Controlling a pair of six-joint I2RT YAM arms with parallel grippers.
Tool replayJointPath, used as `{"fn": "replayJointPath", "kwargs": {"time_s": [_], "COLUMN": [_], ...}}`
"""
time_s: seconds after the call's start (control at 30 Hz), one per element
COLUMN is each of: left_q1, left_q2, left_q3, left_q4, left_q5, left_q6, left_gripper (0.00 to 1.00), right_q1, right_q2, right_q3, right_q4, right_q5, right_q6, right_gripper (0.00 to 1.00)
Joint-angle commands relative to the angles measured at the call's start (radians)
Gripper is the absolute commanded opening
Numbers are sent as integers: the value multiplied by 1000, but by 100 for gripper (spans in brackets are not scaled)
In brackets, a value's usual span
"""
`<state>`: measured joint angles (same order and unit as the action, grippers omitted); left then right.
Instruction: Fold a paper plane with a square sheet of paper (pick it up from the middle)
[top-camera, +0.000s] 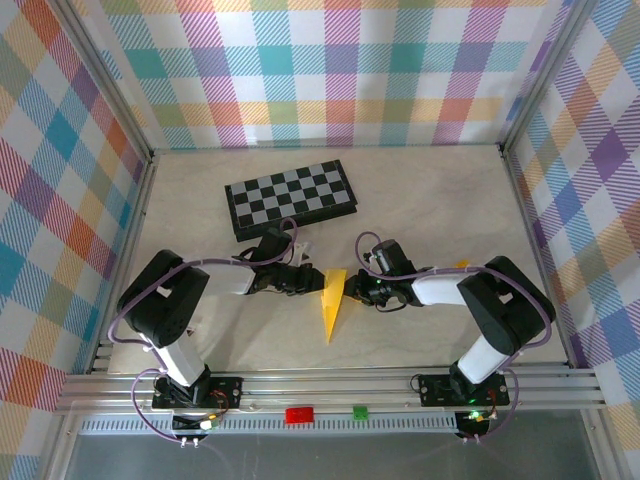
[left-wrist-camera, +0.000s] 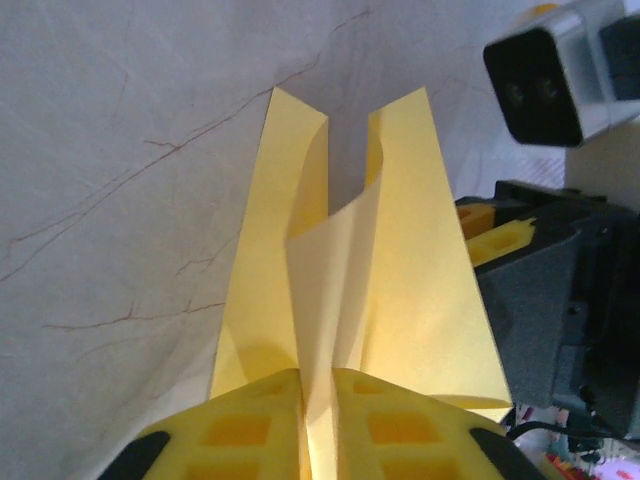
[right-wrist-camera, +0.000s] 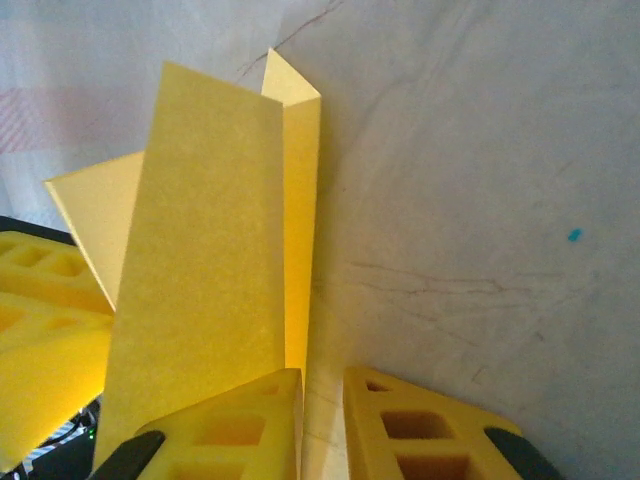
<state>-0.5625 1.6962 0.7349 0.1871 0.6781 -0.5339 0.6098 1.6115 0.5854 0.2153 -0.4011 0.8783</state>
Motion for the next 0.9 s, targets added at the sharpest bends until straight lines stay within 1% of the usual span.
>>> {"fn": "replayJointPath", "kwargs": {"time_s": [0.0, 0.07, 0.17, 0.33, 0.47, 0.57, 0.7, 0.87], "left_q1": [-10, -11, -15, -22, -26, -33, -43, -54], "left_q2": [-67, -98, -151, -215, -236, -237, -236, -239], "left_q3": [-21, -26, -18, 14, 29, 38, 53, 61], "left_q4": [13, -12, -103, -262, -317, -331, -350, -374], "left_q5": [-32, -60, -127, -258, -299, -303, -322, -337], "left_q6": [10, 23, 63, 121, 139, 140, 144, 153], "left_gripper": [10, 8, 7, 6, 6, 6, 6, 6], "right_q1": [5, 5, 5, 8, 27, 47, 65, 83], "right_q2": [-66, -99, -164, -249, -277, -249, -155, -35], "right_q3": [7, 3, -3, -17, -4, 22, 64, 96], "right_q4": [-14, -29, -50, -28, -25, -32, -65, -13], "right_q5": [10, 22, 34, 22, 19, 16, 23, -26], "right_q6": [-8, -7, 0, 32, 36, 36, 43, 57], "right_gripper": [24, 29, 37, 44, 49, 51, 52, 51]}}
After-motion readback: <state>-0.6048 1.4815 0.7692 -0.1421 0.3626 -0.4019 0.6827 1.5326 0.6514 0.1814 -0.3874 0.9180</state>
